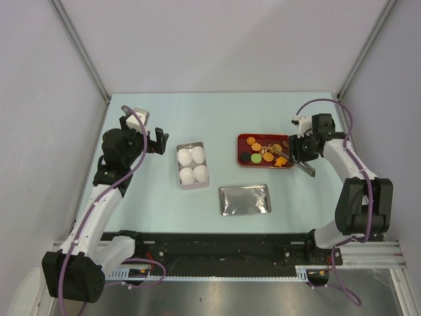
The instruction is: Pack the cookies
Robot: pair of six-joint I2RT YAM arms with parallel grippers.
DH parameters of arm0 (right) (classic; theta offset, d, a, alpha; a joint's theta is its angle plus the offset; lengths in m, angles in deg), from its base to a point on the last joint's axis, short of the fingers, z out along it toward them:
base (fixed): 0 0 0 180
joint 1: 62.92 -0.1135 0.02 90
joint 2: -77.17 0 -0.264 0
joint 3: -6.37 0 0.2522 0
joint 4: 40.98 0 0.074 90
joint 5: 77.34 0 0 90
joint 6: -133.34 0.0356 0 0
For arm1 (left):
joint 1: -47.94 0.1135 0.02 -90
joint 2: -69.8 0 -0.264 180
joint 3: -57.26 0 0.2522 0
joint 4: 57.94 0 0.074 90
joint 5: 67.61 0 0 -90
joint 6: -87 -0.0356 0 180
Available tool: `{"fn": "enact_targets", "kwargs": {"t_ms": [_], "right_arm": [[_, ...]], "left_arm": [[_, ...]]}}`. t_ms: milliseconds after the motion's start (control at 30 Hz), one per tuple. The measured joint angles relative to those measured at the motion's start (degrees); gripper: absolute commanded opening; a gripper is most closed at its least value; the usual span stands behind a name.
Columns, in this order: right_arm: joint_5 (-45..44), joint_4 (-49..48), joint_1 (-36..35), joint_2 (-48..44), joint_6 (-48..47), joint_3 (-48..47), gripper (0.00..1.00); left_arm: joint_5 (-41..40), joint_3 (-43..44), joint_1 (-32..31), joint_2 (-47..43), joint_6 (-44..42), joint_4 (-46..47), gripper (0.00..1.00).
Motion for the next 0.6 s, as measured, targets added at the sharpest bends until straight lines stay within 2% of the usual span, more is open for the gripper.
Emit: {"fn": "enact_targets", "kwargs": {"t_ms": [600], "right_arm": [[1.40,1.60,2.29,0.00,-0.94,0.00,0.50]], "left_arm": [[0.00,0.00,0.00,0.00,0.02,0.00,1.00]]}}
